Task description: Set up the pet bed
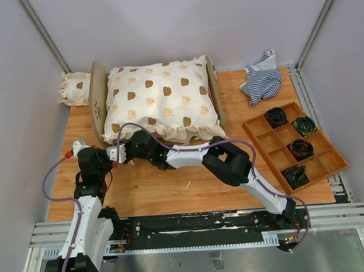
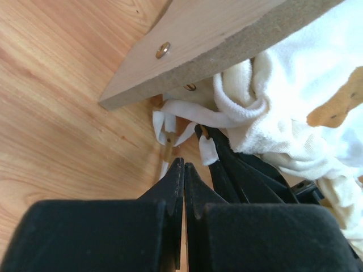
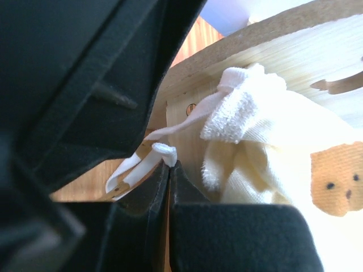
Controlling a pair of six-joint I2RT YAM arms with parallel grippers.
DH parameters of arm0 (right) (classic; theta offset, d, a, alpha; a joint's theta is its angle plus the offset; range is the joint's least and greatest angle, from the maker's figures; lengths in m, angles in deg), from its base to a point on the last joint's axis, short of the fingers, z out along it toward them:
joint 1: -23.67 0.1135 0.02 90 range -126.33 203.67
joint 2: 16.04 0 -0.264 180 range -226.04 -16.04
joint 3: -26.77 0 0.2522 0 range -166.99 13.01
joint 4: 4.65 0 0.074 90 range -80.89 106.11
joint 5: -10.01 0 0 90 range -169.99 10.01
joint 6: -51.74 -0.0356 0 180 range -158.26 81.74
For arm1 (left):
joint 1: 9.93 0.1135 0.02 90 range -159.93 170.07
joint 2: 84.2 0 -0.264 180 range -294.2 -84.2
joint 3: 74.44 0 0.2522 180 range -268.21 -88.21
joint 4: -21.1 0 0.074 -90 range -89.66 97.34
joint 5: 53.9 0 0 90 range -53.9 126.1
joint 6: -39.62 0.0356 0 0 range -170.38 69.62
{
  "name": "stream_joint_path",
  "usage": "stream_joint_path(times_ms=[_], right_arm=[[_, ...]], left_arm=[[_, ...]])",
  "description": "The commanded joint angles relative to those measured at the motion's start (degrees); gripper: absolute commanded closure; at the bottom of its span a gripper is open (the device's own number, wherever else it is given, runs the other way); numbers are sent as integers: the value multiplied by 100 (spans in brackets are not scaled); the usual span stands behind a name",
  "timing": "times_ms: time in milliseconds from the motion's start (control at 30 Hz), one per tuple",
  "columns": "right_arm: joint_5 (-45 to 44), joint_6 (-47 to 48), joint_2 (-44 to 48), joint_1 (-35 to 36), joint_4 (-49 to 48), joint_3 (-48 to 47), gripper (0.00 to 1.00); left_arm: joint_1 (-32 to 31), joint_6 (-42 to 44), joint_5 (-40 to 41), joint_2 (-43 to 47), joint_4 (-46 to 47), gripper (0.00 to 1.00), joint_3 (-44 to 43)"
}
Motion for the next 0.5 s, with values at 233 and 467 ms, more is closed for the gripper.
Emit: stream_joint_path(times_ms=[233,467], right_arm=[[-243,-918,559,-118,-1210,1085,100],[832,-2786,912,-142,-822,1331,100]], left_arm=[[-10,811,308,453,373,76,-206],[-10,1695,-812,422,1027,65,-280]])
